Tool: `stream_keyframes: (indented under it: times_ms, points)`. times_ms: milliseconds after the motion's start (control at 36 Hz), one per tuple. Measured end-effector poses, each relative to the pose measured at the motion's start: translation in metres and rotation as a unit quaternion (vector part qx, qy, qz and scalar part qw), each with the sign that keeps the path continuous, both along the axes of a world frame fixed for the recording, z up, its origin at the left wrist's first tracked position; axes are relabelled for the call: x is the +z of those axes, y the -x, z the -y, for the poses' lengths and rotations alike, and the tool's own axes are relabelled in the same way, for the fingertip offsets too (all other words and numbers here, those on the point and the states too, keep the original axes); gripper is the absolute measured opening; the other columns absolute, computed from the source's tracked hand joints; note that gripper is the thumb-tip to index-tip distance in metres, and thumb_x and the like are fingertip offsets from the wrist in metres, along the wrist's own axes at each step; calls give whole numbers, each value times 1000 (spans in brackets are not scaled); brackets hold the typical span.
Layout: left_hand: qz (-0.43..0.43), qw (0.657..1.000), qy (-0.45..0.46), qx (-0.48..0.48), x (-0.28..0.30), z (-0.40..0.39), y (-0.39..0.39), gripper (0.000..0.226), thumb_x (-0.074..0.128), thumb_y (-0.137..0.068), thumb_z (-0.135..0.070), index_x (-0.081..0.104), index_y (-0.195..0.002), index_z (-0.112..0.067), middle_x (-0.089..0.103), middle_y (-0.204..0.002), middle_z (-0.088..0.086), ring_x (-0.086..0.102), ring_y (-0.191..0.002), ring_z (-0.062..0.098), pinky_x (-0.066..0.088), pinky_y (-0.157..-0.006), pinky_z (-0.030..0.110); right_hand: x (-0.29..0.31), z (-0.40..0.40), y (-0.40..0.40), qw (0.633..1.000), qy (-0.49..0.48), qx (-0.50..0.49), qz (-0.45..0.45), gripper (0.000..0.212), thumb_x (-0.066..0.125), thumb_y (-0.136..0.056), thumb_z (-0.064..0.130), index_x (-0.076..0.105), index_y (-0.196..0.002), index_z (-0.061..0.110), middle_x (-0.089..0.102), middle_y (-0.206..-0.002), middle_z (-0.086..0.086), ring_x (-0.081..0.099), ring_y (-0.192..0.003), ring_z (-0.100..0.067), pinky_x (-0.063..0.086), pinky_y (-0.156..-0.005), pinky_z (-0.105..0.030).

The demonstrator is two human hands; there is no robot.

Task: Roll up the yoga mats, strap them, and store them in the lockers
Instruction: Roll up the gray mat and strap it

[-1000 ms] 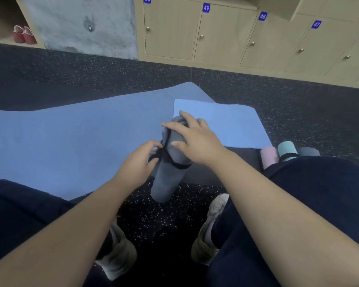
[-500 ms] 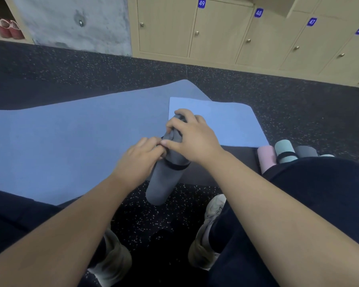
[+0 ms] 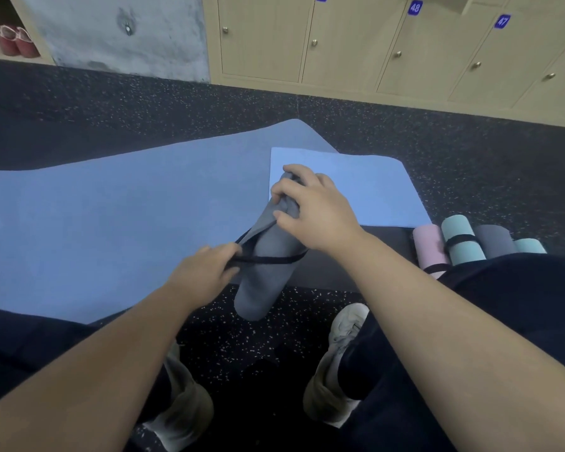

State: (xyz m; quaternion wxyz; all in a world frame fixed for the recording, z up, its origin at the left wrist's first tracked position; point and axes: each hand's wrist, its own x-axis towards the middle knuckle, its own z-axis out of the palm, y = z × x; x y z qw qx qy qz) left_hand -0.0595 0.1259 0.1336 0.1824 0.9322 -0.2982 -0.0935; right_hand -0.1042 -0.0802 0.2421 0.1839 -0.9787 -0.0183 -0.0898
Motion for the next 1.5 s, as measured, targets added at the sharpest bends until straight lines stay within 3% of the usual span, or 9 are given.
stream_keyframes:
  times_ms: [278,472,611,778,944,1083,1222,1333,1500]
  points:
    - [130,973,51,-186,7,42,38,33,71,-82,-17,62,-113,-10,62,-100,7,60,-89,30,52,-72,41,3,0,-11,998,6,-63,-28,21,54,-94,35,54,-114,32,29,-153,8,35,-125,-33,40,-94,-38]
    - [62,991,17,-119,5,67,56,57,46,-100,-25,24,-152,-19,45,-132,1,46,-120,18,38,-89,27,4,-14,-15,998,13,-49,-28,22,53,-94,37,53,-116,32,30,-151,8,36,-122,-33,42,-92,-41]
    - [46,996,-7,-74,6,60,48,46,47,-98,-15,42,-143,-19,45,-132,4,48,-117,22,44,-94,33,5,-20,-16,999,23,-39,-25,24,53,-94,41,53,-117,33,29,-153,6,35,-124,-34,41,-93,-43]
    - [106,990,94,-2,12,35,44,33,65,-83,-8,65,-115,-10,42,-129,11,46,-113,31,47,-87,43,4,-19,-16,999,1,-41,-17,32,51,-93,54,54,-124,42,25,-157,7,31,-133,-32,39,-101,-43]
    - [161,948,264,82,44,37,32,74,76,-77,-18,34,-136,-1,32,-141,22,28,-132,26,33,-107,38,14,-21,-10,988,-147,-33,-34,41,28,-104,35,44,-141,42,23,-158,6,21,-141,-21,23,-114,-39]
    - [83,951,281,98,69,35,24,115,84,-71,-31,0,-149,-32,14,-156,13,16,-145,26,24,-116,43,6,-21,-1,926,-373,-49,-10,40,34,-103,19,42,-142,23,39,-148,5,35,-137,-10,27,-114,-29]
    - [23,961,249,119,91,21,13,108,82,-67,-46,15,-151,-37,24,-148,-2,31,-136,13,32,-109,34,-4,-19,-4,882,-464,-69,-44,33,38,-97,-1,49,-126,11,55,-133,-5,58,-118,-19,51,-96,-34]
    - [16,975,198,98,107,14,9,79,80,-74,-38,40,-142,-37,34,-133,-10,40,-125,8,30,-99,21,-31,-11,2,949,-288,-53,-119,35,44,-97,4,57,-128,13,58,-130,-1,55,-113,-12,39,-94,-18]
    - [-5,981,175,83,107,0,5,40,78,-79,-24,66,-118,-25,37,-137,-4,40,-127,13,27,-106,22,-60,-22,3,954,-237,-68,-173,26,50,-98,19,65,-119,10,69,-111,-6,60,-106,-20,35,-76,-20]
